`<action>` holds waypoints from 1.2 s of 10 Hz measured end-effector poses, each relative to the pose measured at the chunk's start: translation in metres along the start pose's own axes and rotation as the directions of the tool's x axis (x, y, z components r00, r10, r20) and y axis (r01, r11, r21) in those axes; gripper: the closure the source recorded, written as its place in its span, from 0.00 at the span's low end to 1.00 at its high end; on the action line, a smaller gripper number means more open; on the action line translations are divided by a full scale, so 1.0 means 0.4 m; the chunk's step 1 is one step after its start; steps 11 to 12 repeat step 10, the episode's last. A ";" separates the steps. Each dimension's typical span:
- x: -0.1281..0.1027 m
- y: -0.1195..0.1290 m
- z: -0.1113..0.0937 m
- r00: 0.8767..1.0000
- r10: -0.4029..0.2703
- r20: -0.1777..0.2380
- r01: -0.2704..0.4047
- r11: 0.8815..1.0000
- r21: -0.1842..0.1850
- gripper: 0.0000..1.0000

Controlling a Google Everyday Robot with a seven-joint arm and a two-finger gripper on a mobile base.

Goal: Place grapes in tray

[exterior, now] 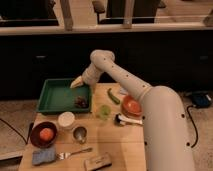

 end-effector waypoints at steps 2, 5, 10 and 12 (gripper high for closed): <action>0.000 0.000 0.000 1.000 0.000 0.000 0.000 1.000 0.000 0.20; 0.000 0.000 0.000 1.000 0.000 0.000 0.000 1.000 0.000 0.20; 0.000 0.002 0.002 1.000 0.001 0.001 -0.001 1.000 0.000 0.20; 0.000 0.002 0.002 1.000 0.001 0.001 -0.001 1.000 0.000 0.20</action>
